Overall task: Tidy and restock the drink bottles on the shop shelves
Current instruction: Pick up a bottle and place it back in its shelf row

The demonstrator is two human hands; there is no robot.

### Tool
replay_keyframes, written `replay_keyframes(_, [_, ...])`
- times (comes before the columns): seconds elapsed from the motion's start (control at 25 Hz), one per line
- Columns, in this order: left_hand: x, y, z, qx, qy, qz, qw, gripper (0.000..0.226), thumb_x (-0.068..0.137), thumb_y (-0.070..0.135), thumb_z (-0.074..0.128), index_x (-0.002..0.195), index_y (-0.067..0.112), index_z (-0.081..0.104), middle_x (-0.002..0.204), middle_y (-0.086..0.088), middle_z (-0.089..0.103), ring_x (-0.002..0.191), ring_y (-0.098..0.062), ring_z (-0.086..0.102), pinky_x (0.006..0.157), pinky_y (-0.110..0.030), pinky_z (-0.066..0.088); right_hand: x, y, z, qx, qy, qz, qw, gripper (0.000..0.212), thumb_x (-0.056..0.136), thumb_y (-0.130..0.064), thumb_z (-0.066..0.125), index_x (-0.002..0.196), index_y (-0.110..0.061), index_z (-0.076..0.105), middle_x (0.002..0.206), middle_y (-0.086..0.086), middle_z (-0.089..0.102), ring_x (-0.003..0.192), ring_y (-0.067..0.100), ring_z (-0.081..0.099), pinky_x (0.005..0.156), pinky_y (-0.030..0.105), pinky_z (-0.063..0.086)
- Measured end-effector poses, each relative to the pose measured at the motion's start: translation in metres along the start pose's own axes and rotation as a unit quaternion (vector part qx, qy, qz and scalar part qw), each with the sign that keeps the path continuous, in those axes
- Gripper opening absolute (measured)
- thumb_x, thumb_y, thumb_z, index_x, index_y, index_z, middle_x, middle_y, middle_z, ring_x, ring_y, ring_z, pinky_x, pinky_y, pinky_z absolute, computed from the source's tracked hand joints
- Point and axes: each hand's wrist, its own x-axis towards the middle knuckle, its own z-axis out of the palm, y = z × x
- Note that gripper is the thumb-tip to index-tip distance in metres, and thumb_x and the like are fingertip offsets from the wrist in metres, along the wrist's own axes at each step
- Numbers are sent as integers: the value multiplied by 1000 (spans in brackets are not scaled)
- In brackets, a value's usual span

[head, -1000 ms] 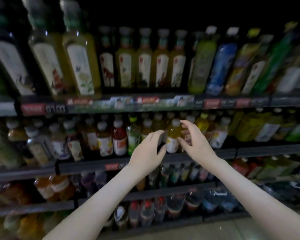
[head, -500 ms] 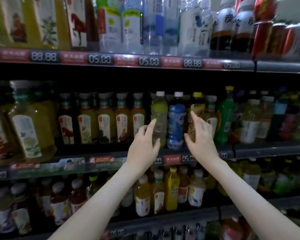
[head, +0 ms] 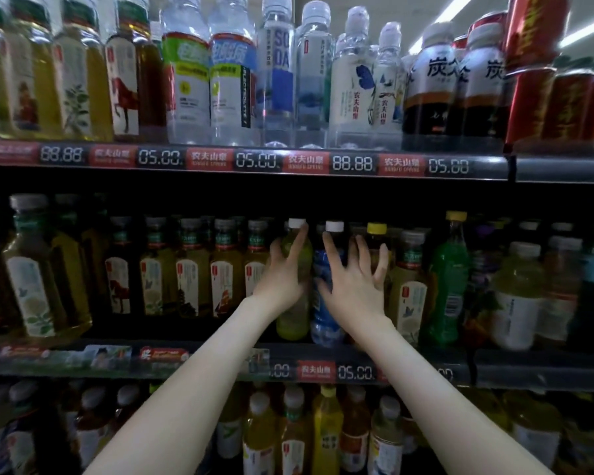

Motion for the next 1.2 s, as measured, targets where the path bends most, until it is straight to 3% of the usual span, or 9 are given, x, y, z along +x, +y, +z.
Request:
replay_keyframes(0.12, [-2,1,-3,-32,12,-2,999,92,84,18,62,147,44,1,147,-15,10,120,-45,41,86,-39,47,2,-4,1,2,-7,1,1000,83,74,-40,72,146,-22,35,133,24,50,134,34,22,111,51,-9])
replay_keyframes(0.32, [-25,-2,-6,-59,71,43,995,93,80,22,66,147,41,5,144,-16,11,129,-40,26,98,-41,37,2,-5,-3,33,1,2,999,75,70,-32,75,138,-26,44,124,27,49,128,38,26,110,58,12])
replay_keyframes(0.44, [-43,-18,-7,-64,90,72,991,96,83,28,66,142,50,-7,147,-13,6,108,-45,49,81,-41,49,-12,-9,-13,107,17,-29,994,75,76,-23,73,141,-27,35,130,27,37,124,44,33,101,55,39])
replay_keyframes(0.56, [-53,-26,-11,-54,105,41,992,96,86,30,66,134,55,-13,148,-21,9,79,-33,59,61,-28,43,-32,-14,-28,177,-6,-48,983,77,82,-18,70,143,-33,24,139,17,21,102,41,54,71,39,58])
replay_keyframes(0.68, [-65,-32,-17,-89,123,50,987,88,86,21,68,132,53,0,146,-24,15,88,-37,60,63,-29,45,-42,-16,-33,202,-2,-66,977,77,83,-9,70,141,-33,27,142,9,17,112,41,52,78,41,58])
replay_keyframes(0.84, [-79,-41,-27,-71,188,160,966,91,78,13,75,138,39,12,138,-25,26,100,-44,55,63,-46,58,-50,-24,-46,208,53,-96,972,72,81,-1,71,138,-26,35,141,10,19,129,38,36,94,43,52])
replay_keyframes(1.0, [-102,-31,-43,-96,256,241,931,79,81,27,67,137,33,13,134,-12,22,101,-47,55,59,-40,55,-59,-36,-80,193,112,-60,973,71,75,1,76,133,-21,41,137,10,23,129,32,29,110,20,29])
replay_keyframes(1.08, [-125,-27,-46,-116,259,264,922,73,81,31,63,136,32,15,133,-12,22,105,-45,53,59,-37,53,-78,-40,-95,201,87,-37,975,69,76,-1,76,133,-21,42,137,8,23,129,31,31,110,12,26])
replay_keyframes(1.2, [-178,-30,-38,-158,216,271,924,74,80,30,64,136,31,16,131,-13,23,113,-36,42,64,-36,53,-126,-40,-109,221,5,14,975,70,79,-8,74,136,-27,38,139,4,21,130,35,37,102,27,41])
